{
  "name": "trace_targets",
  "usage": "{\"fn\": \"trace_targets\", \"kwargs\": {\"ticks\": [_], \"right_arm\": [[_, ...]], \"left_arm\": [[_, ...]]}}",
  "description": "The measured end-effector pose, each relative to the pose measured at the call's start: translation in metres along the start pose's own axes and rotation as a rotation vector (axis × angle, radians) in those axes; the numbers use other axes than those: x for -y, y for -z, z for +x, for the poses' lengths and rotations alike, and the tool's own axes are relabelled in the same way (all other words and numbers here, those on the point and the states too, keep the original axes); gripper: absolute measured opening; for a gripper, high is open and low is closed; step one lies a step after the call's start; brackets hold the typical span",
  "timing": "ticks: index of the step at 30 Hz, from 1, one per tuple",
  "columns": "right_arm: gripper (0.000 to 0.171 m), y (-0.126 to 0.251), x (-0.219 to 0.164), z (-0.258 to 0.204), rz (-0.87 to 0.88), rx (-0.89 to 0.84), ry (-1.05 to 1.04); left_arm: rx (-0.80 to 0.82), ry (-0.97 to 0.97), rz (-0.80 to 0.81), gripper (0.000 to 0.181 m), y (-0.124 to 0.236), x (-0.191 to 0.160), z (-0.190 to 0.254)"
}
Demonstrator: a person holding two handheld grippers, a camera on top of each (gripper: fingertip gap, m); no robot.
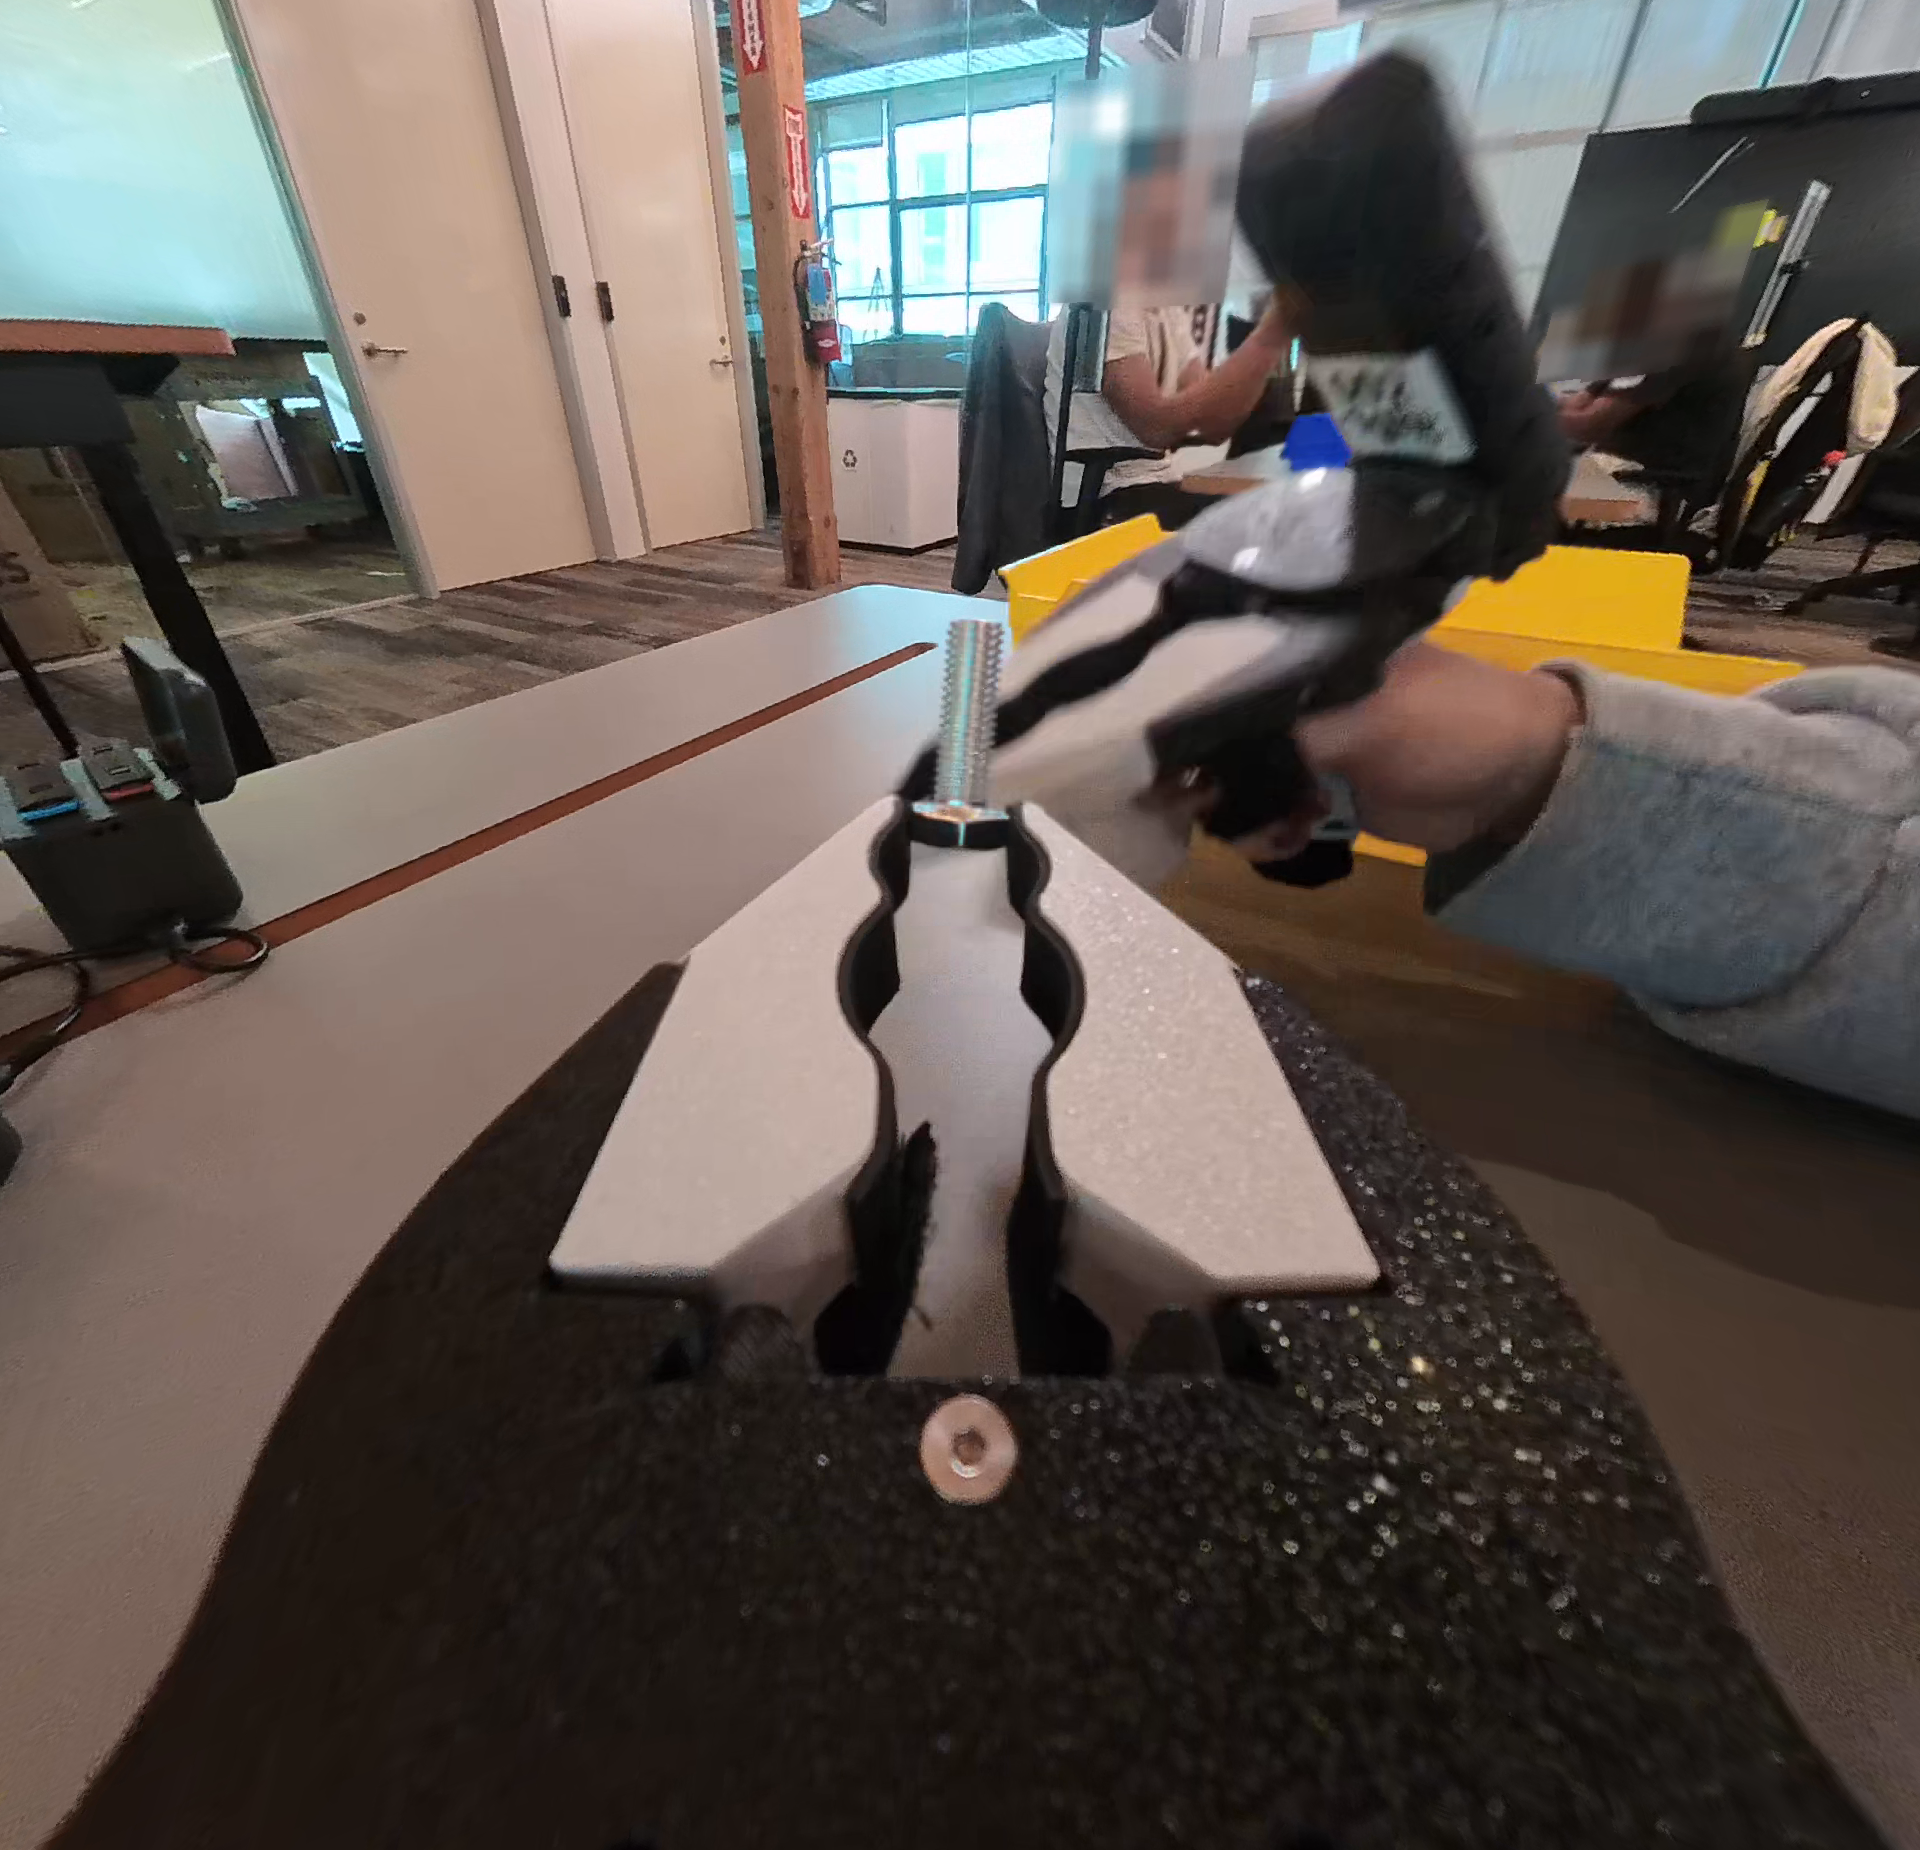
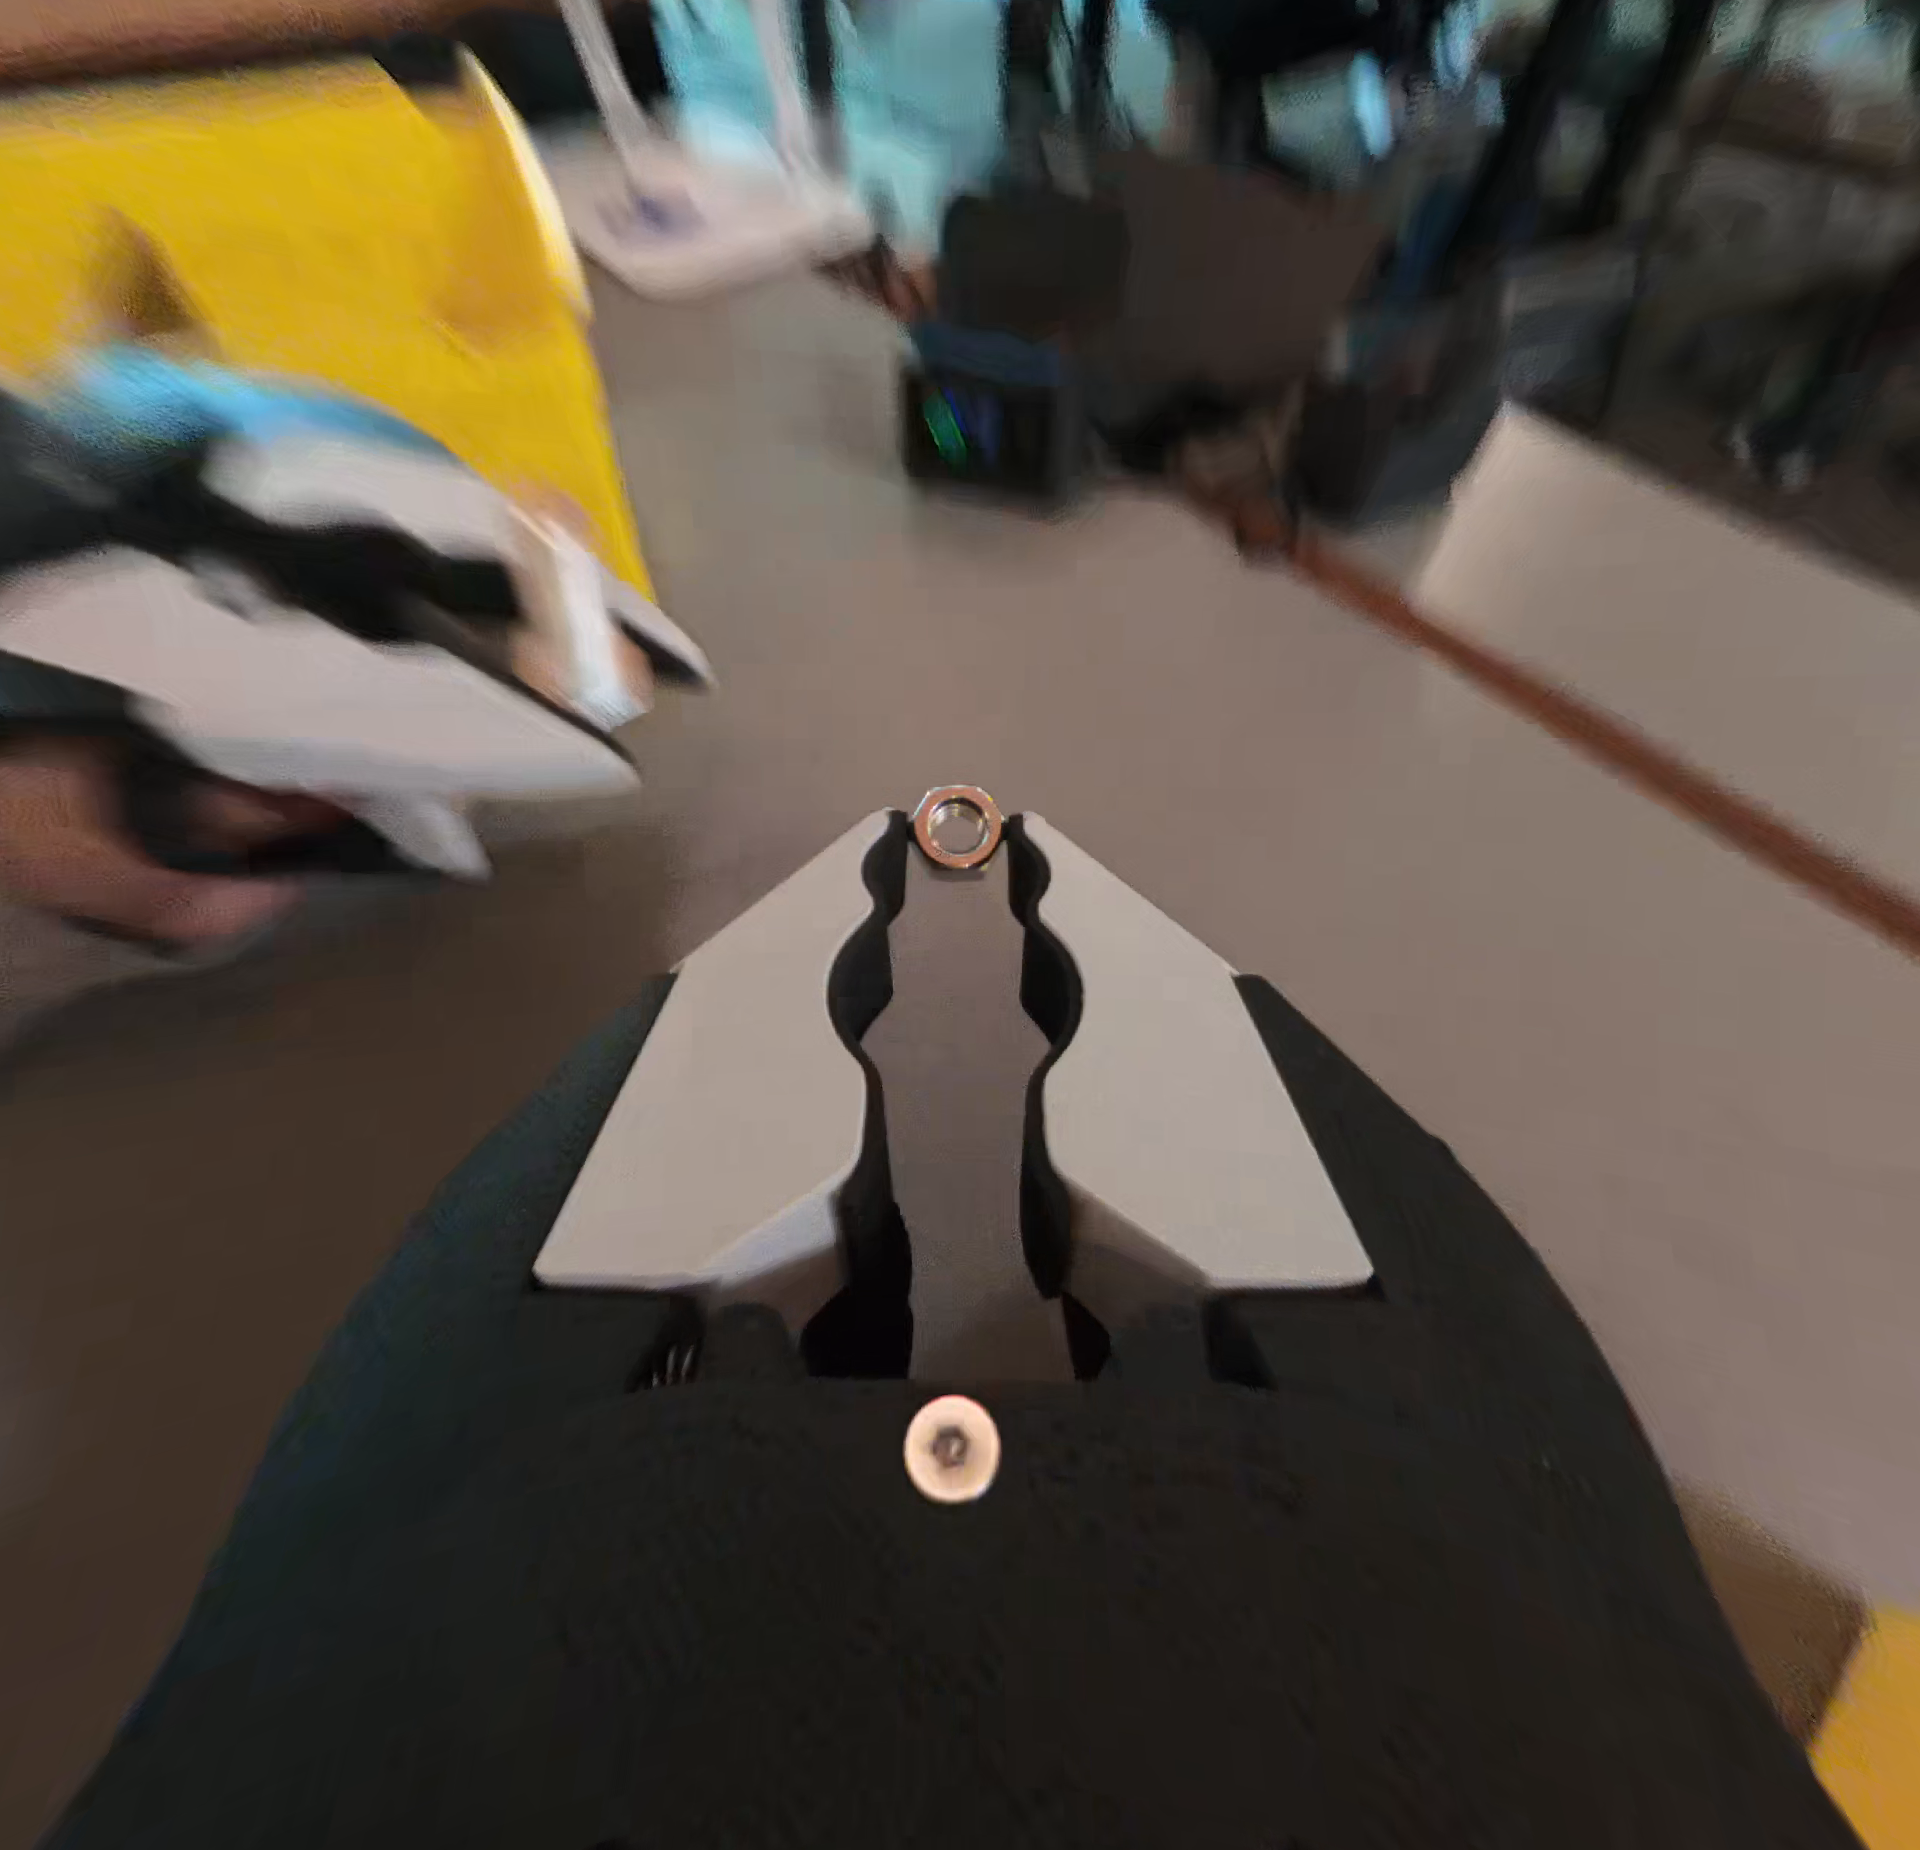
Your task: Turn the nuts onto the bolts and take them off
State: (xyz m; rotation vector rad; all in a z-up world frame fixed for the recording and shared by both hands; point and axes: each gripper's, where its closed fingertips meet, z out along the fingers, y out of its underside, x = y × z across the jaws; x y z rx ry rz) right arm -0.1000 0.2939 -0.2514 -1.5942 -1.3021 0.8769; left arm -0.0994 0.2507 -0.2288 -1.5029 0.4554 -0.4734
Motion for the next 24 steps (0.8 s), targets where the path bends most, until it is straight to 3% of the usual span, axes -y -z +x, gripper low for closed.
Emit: {"fn": "trace_targets", "kwargs": {"ticks": [1, 3, 7, 14, 24], "right_arm": [[0.017, 0.009, 0.022, -0.012, 0.094, 0.065, 0.013], [0.017, 0.026, 0.051, -0.038, 0.183, 0.204, 0.065], [0.017, 0.044, 0.07, -0.06, 0.166, 0.317, 0.179], [0.017, 0.05, 0.053, -0.064, -0.007, 0.347, 0.236], [0.017, 0.058, 0.039, -0.066, -0.069, 0.39, 0.262]], "left_arm": [[-0.009, -0.004, 0.003, 0.016, 0.0, 0.001, 0.002], [-0.036, -0.01, 0.007, 0.016, -0.001, 0.001, 0.006], [-0.112, 0.005, 0.034, 0.016, -0.001, 0.005, 0.018], [-0.178, -0.029, 0.029, 0.016, -0.002, 0.005, 0.03], [-0.253, -0.044, -0.016, 0.016, -0.004, -0.003, 0.045]]}}
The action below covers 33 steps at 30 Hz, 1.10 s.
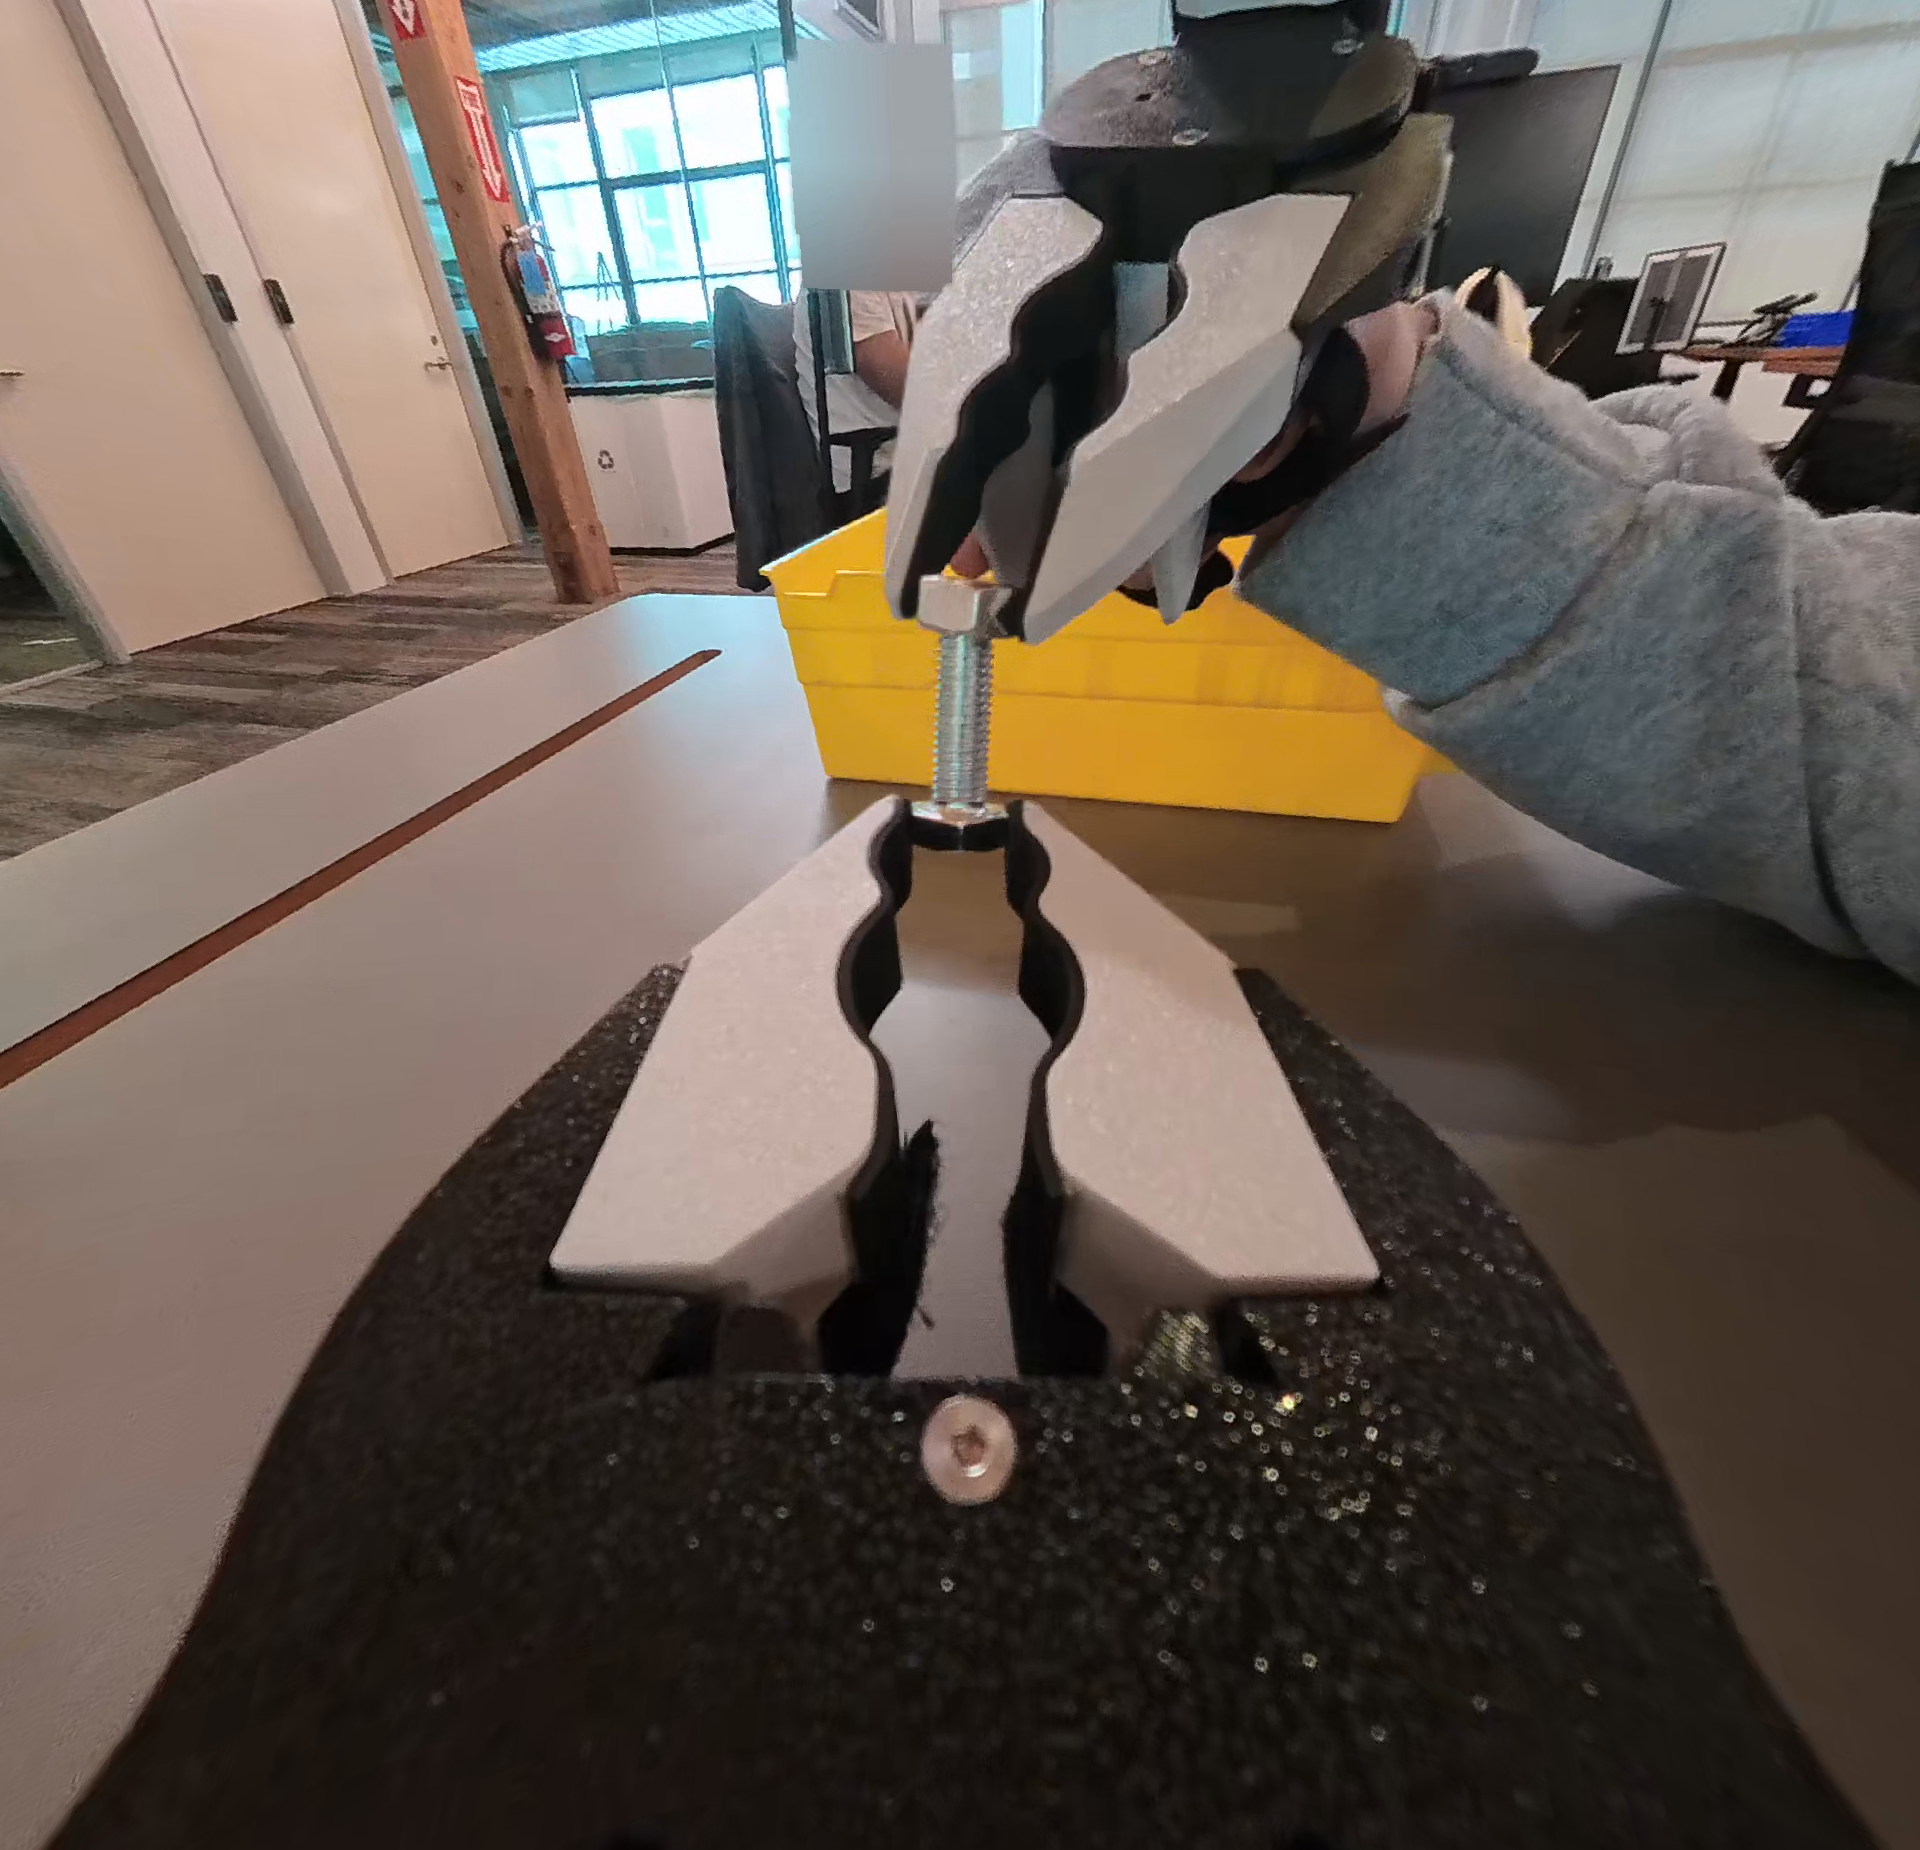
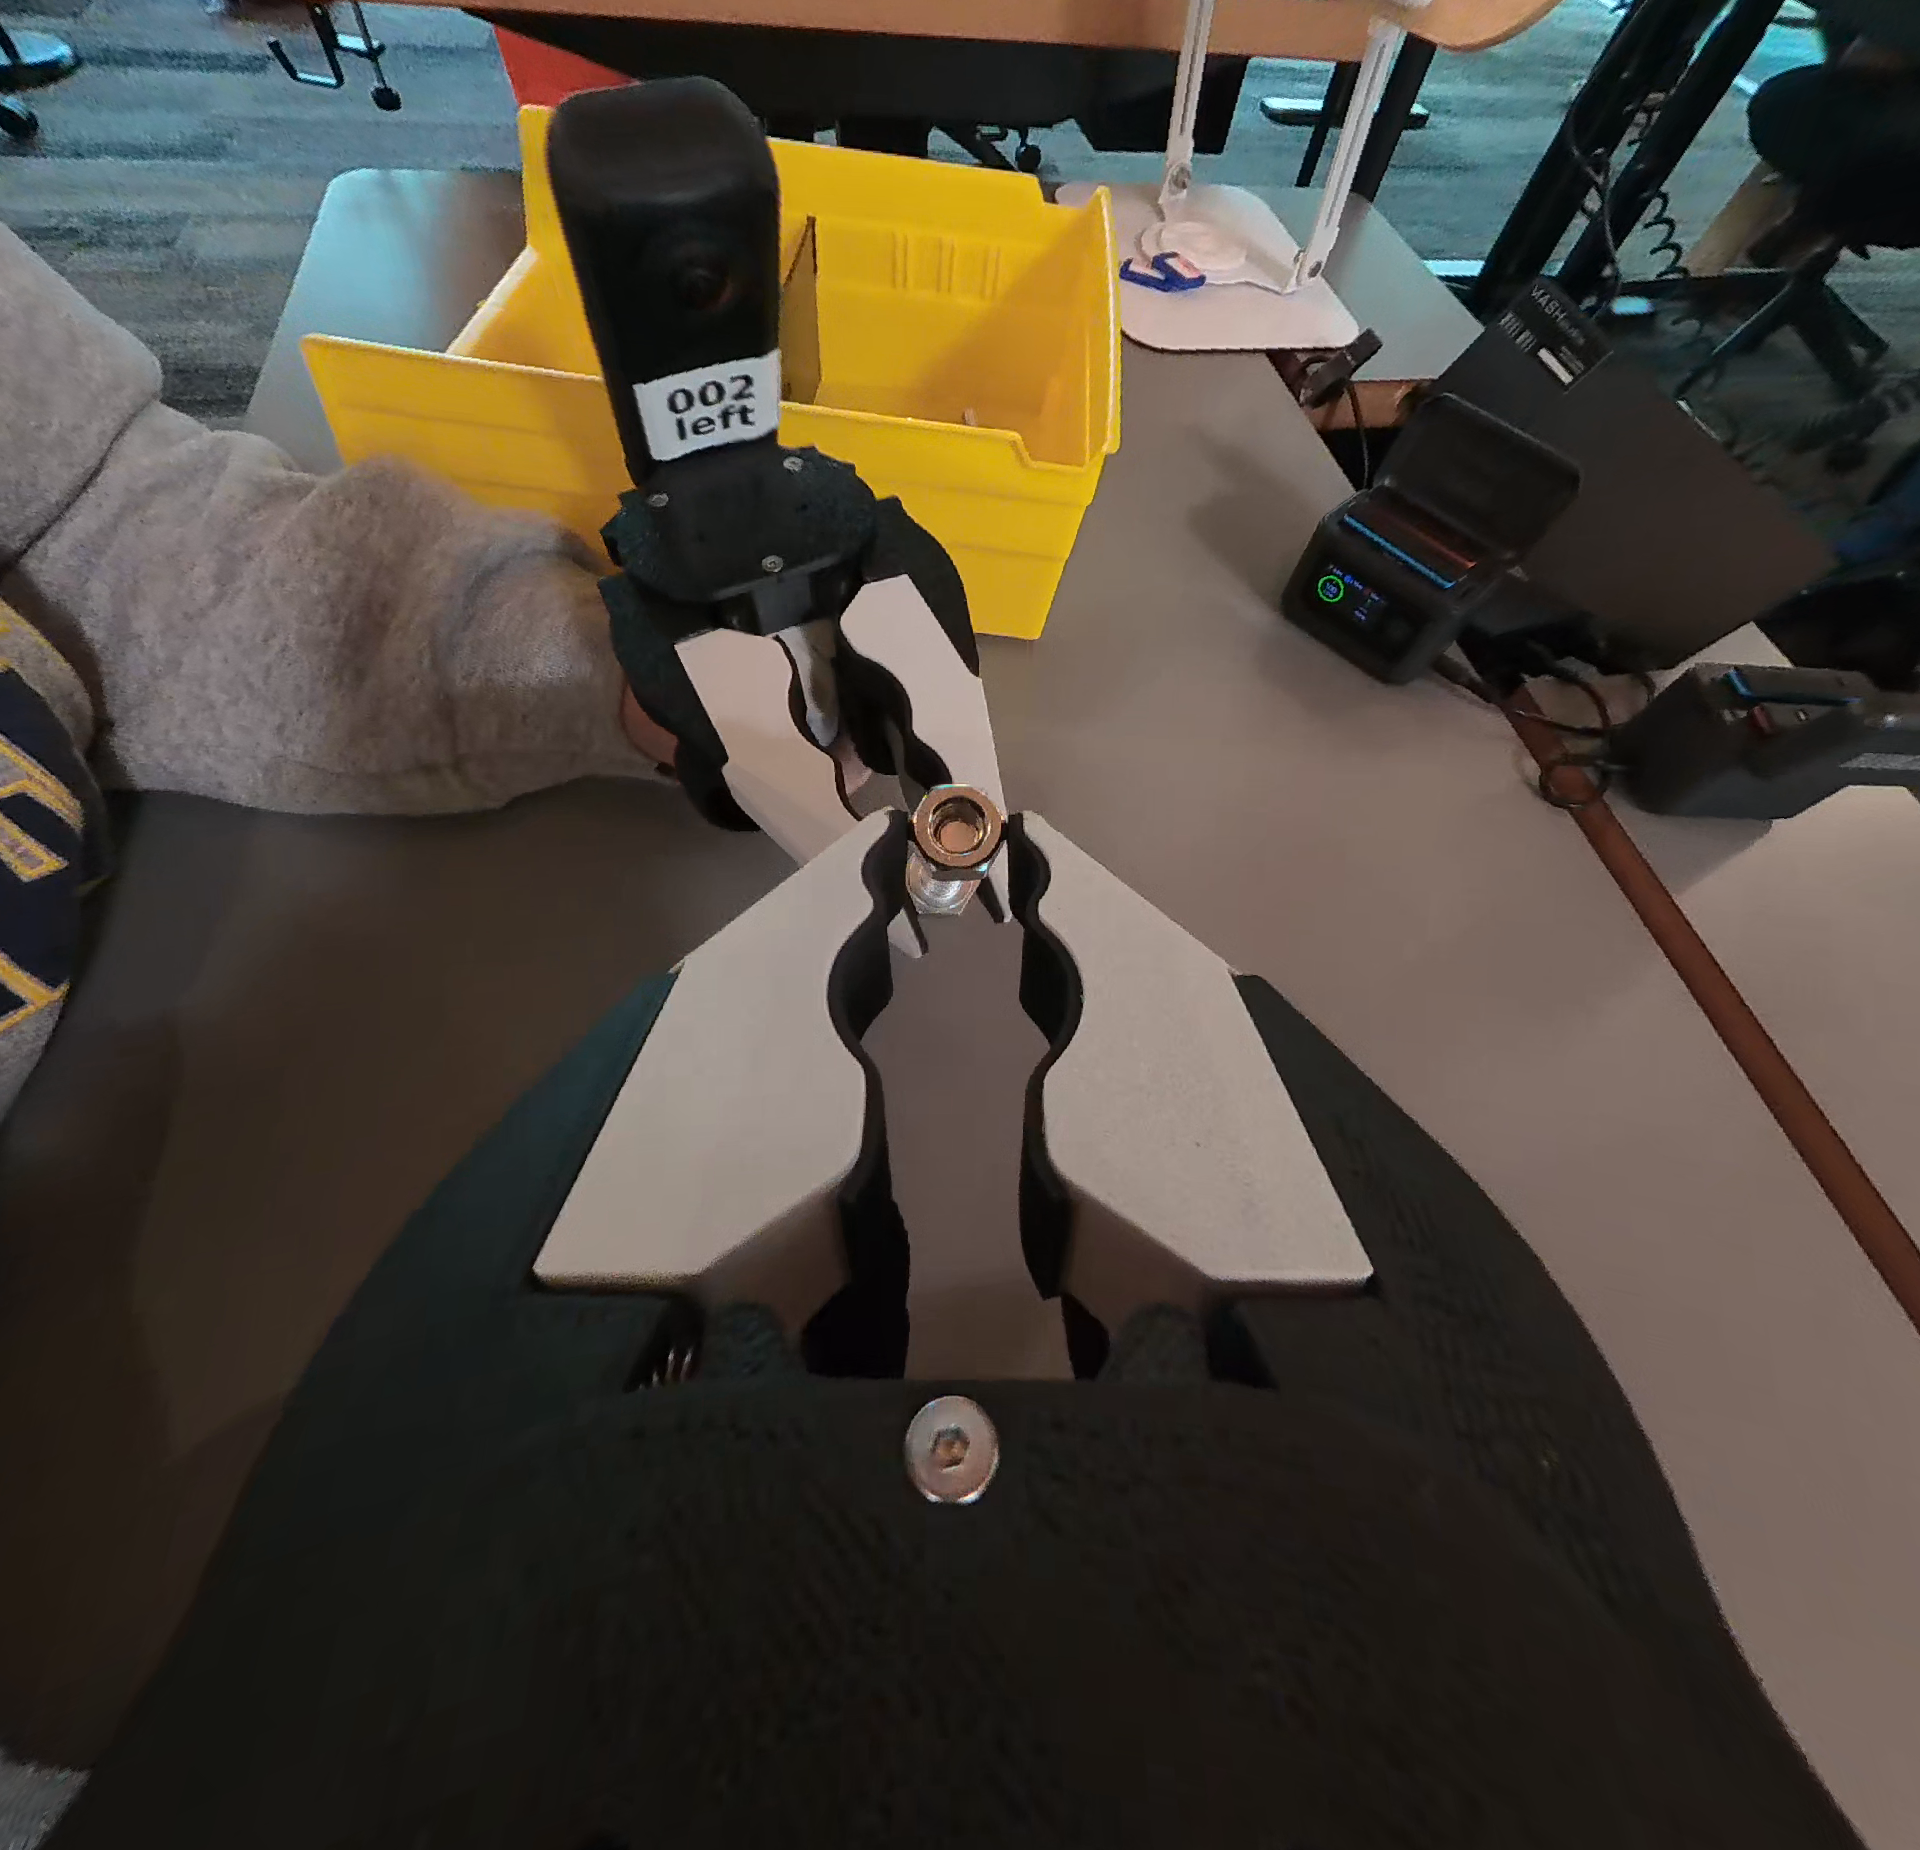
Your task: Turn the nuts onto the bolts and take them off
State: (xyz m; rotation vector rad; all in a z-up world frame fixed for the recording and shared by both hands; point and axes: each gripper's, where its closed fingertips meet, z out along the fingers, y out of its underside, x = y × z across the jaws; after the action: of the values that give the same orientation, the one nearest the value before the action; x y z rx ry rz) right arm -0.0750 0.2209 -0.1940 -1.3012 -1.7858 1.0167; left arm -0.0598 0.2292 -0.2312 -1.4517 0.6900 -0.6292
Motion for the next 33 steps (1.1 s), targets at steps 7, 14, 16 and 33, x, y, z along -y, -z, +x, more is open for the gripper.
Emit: {"fn": "trace_targets", "kwargs": {"ticks": [7, 14, 16, 33], "right_arm": [[0.018, -0.001, 0.004, 0.0, -0.003, -0.014, -0.031], [0.018, -0.001, 0.006, 0.001, 0.001, -0.027, -0.03], [0.018, -0.001, 0.006, 0.001, 0.001, -0.026, -0.03], [0.018, -0.014, 0.012, 0.023, -0.05, -0.217, -0.297]], "left_arm": [[-0.012, 0.035, 0.032, 0.016, 0.001, 0.004, 0.001], [-0.015, 0.052, 0.046, 0.016, 0.001, 0.006, 0.001], [-0.016, 0.052, 0.045, 0.016, 0.001, 0.006, 0.001], [0.259, -0.007, 0.017, 0.016, 0.006, 0.007, -0.026]]}}
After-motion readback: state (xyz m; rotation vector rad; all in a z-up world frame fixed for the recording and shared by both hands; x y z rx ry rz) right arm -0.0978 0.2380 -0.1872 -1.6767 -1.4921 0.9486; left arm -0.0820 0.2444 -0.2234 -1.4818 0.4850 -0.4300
